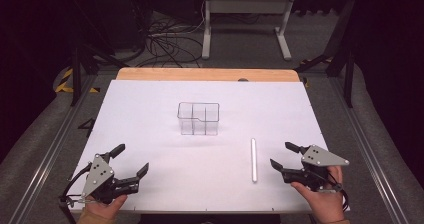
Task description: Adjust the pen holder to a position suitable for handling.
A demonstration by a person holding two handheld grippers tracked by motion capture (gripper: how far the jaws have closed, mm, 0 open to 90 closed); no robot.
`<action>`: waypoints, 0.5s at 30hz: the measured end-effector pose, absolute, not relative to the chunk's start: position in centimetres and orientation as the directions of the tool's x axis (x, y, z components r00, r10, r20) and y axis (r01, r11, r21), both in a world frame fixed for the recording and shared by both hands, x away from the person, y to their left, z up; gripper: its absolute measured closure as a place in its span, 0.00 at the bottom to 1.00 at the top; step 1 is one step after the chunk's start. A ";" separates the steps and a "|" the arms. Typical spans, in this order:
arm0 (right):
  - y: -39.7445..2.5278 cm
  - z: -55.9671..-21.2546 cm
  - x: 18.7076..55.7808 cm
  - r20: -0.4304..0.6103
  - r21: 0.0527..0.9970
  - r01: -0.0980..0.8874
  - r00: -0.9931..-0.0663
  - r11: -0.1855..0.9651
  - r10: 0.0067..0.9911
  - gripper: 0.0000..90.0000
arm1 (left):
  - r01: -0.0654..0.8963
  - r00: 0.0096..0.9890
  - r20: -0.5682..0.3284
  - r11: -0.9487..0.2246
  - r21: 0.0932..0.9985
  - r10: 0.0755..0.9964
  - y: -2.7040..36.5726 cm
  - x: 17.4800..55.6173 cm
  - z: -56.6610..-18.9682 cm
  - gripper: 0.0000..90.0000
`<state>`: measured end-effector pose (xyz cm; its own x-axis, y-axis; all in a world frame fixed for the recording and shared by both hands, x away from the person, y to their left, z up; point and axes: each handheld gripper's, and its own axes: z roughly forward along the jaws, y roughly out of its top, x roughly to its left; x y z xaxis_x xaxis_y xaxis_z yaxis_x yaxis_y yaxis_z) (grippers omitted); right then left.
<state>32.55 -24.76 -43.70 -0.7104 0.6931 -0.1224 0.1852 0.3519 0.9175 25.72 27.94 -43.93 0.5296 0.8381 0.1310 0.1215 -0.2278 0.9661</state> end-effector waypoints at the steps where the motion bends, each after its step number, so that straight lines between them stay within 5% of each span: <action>1: -24.8 -43.7 32.5 -0.120 0.918 0.185 -0.711 0.350 0.692 0.27 | 0.120 0.530 0.130 -0.226 0.967 0.838 27.9 25.7 -43.9 0.12; 15: -24.6 -43.6 32.4 -0.128 0.923 0.171 -0.711 0.346 0.692 0.21 | 0.129 0.537 0.099 -0.197 0.972 0.838 28.1 25.7 -44.0 0.12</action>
<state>32.41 -24.57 -43.57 -0.7106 0.6919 -0.1276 0.1710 0.3457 0.9226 25.68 28.10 -43.97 0.5371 0.8378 0.0987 0.1288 -0.1970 0.9719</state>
